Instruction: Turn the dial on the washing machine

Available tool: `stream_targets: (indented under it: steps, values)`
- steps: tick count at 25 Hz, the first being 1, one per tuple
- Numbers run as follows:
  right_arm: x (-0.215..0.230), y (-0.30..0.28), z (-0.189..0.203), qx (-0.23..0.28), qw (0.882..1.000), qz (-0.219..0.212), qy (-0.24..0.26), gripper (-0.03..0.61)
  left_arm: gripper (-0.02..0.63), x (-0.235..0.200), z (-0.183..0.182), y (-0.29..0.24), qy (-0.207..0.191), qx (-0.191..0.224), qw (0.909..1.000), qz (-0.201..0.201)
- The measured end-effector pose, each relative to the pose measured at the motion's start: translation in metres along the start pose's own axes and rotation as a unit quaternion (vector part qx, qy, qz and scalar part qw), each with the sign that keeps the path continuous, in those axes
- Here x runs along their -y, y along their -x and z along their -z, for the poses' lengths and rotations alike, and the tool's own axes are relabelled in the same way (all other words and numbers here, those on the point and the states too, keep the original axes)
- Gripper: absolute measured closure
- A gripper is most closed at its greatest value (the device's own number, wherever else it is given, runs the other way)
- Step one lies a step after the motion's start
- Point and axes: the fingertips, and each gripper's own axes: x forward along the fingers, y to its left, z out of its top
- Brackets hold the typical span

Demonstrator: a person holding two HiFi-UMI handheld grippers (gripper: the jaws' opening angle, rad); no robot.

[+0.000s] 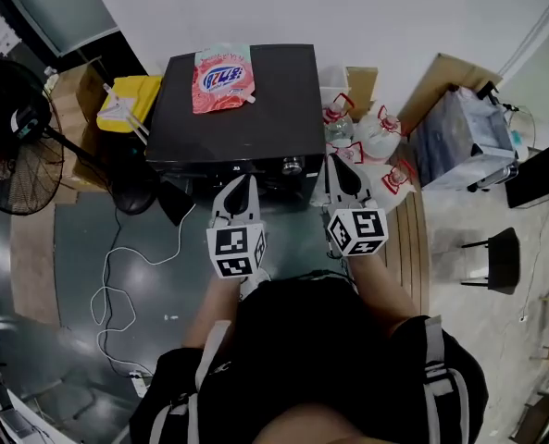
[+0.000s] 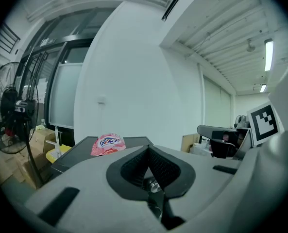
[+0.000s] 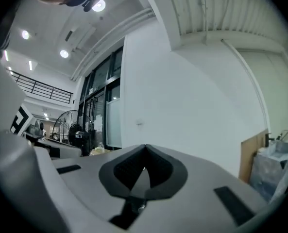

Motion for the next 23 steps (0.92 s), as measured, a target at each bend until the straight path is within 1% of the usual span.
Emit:
stream_targets:
  steps: [4,9,13,23]
  values:
    - [0.003,0.006,-0.008,0.003,1.000,-0.011,0.006,0.570,0.618,0.014,-0.002,0.003,-0.004,0.001,1.0000,-0.008]
    - [0.006,0.009,-0.008,0.002,0.999,-0.029,-0.020,0.569,0.618,0.024,-0.005,0.007,-0.006,0.005,0.9998,-0.019]
    - [0.009,0.012,-0.007,-0.001,0.999,-0.034,-0.018,0.571,0.618,0.029,-0.005,0.010,-0.008,0.006,0.9997,-0.024]
    - [-0.004,0.007,-0.005,-0.001,0.999,-0.040,-0.003,0.569,0.618,0.017,-0.007,0.013,-0.006,0.010,0.9994,-0.033]
